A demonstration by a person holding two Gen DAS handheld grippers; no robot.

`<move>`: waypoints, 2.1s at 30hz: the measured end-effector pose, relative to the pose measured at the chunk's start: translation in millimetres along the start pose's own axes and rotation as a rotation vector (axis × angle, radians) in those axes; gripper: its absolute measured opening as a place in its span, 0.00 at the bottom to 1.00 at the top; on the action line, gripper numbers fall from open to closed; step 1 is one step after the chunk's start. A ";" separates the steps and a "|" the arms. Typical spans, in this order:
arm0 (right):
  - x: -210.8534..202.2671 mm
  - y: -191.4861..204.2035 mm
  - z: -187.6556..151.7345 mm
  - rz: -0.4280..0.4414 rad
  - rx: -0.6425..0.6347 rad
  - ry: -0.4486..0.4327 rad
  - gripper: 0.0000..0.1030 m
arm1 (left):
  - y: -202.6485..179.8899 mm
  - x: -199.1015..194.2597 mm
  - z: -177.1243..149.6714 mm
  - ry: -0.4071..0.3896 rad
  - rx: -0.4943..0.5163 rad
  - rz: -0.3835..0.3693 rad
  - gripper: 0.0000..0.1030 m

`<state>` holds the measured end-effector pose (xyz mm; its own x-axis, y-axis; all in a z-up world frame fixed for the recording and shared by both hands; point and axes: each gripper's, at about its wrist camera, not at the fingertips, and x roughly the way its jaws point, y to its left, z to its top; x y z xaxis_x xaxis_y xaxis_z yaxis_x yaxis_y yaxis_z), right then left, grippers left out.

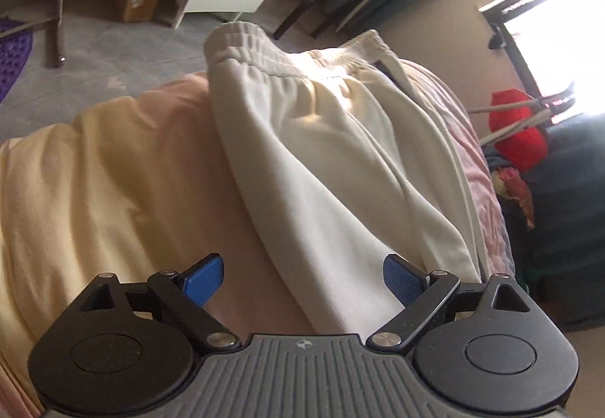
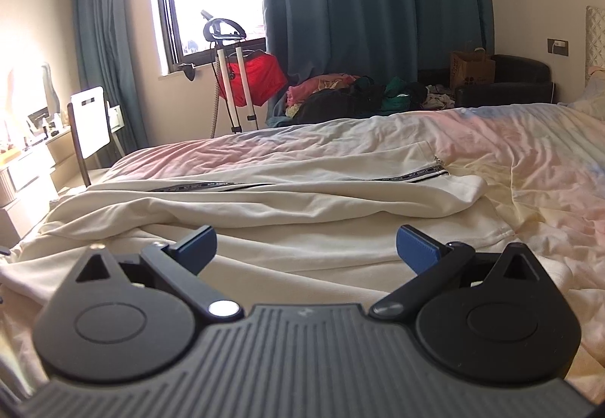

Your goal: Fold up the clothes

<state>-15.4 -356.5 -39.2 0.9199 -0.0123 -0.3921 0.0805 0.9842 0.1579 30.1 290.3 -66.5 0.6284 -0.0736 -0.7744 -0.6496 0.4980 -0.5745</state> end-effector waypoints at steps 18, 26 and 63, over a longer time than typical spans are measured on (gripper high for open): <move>-1.0 -49.6 8.9 -0.105 0.261 -0.057 1.00 | 54.7 22.5 24.4 -0.033 -0.167 -0.275 0.52; -4.0 -166.3 -10.9 -0.458 0.704 -0.072 1.00 | 39.3 33.4 27.8 -0.070 -0.167 -0.302 0.33; 193.8 -195.8 138.4 -0.315 0.731 -0.036 0.06 | -189.8 21.7 88.6 -0.483 0.204 -0.183 0.08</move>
<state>200.2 -576.0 -20.7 0.8227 -0.2889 -0.4896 0.5589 0.5686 0.6036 204.9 270.8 49.3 0.8790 0.2060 -0.4300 -0.4458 0.6751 -0.5878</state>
